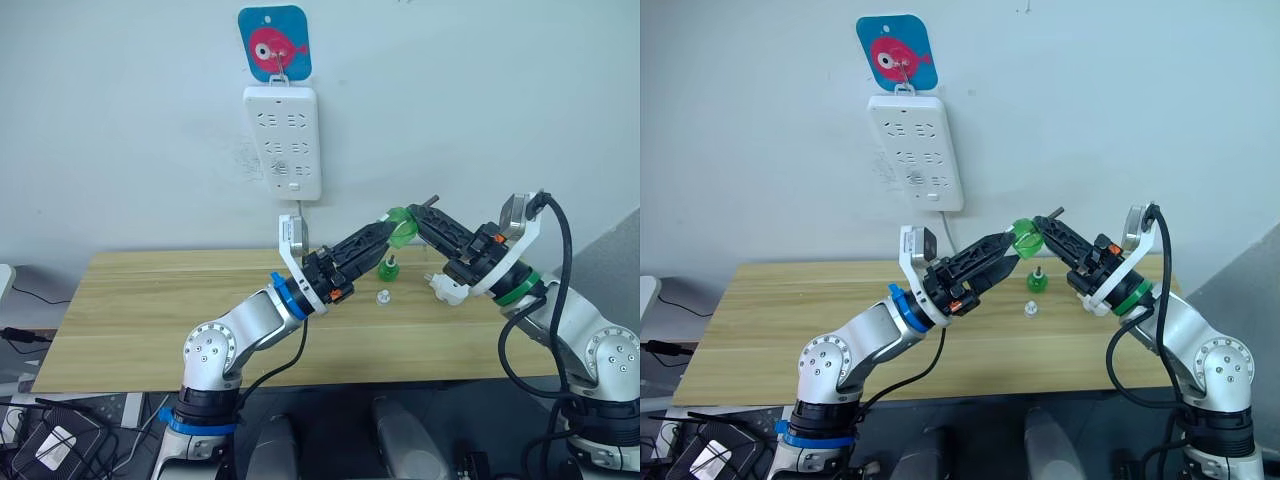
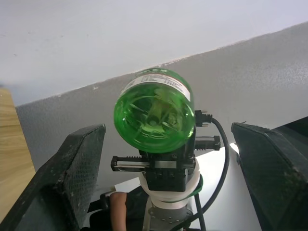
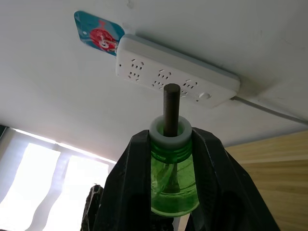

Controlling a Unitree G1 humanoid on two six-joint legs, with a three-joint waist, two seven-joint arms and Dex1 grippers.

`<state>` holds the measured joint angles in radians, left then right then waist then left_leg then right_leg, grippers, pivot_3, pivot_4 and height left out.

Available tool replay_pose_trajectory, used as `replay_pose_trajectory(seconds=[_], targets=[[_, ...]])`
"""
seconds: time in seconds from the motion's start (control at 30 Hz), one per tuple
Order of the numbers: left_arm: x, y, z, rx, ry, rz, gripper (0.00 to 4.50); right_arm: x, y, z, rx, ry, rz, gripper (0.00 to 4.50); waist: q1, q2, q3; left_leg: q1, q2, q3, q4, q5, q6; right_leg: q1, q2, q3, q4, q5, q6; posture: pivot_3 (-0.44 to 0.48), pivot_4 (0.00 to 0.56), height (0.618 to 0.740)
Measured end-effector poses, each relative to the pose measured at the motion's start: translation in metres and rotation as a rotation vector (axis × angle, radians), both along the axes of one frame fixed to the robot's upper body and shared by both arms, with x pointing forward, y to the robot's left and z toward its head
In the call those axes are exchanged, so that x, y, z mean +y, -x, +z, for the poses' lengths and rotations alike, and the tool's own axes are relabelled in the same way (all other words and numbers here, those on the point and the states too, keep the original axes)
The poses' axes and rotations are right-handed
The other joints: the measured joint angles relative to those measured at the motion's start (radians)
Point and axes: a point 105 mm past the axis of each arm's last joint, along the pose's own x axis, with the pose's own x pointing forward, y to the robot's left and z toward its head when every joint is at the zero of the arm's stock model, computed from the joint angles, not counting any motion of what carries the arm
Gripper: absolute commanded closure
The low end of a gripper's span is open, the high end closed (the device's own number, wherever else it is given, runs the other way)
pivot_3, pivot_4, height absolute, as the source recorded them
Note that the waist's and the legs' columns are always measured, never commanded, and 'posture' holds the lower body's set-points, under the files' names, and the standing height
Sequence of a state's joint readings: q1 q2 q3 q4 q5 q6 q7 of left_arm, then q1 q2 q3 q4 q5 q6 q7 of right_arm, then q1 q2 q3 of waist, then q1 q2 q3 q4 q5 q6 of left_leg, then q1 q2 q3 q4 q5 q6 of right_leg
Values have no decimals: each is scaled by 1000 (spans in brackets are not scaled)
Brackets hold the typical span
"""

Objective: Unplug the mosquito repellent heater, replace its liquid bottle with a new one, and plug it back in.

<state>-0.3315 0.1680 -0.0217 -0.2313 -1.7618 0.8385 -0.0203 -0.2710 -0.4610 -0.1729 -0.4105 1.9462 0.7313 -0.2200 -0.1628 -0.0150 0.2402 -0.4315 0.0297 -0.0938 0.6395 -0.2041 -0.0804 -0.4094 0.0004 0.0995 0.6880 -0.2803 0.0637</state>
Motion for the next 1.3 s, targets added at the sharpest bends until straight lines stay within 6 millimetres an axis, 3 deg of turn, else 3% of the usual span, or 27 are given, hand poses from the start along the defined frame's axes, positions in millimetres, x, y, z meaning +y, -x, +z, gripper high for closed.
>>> replay_pose_trajectory(seconds=[0.37,0.6,0.63,1.1,1.3], targets=[[-3,-4,6,-13,31,3,28,3,5,-4,8,5,12,3688,-1,0,0,0,0,0,-1,0,0,0,0,0,-3,0,0,-266,216,740],[-5,-5,1,-3,23,-12,2110,4,5,-3,5,-3,15,3688,-1,0,0,-1,0,1,-2,0,0,1,0,1,-7,-2,4,-267,215,740],[-6,-4,1,-6,27,-16,2205,4,6,-3,4,-10,18,3688,-1,0,0,0,0,1,-3,0,0,1,0,1,-7,-2,4,-267,215,740],[-4,-5,-2,-19,35,-17,2206,5,7,-4,11,-20,20,3688,-1,0,0,0,0,1,-3,0,0,1,0,1,-7,-2,4,-264,211,740],[1,-5,-5,-21,14,-10,2206,7,10,-6,-2,15,48,1602,-1,0,0,0,0,1,-3,0,0,1,0,1,-7,-2,4,-263,217,740]])
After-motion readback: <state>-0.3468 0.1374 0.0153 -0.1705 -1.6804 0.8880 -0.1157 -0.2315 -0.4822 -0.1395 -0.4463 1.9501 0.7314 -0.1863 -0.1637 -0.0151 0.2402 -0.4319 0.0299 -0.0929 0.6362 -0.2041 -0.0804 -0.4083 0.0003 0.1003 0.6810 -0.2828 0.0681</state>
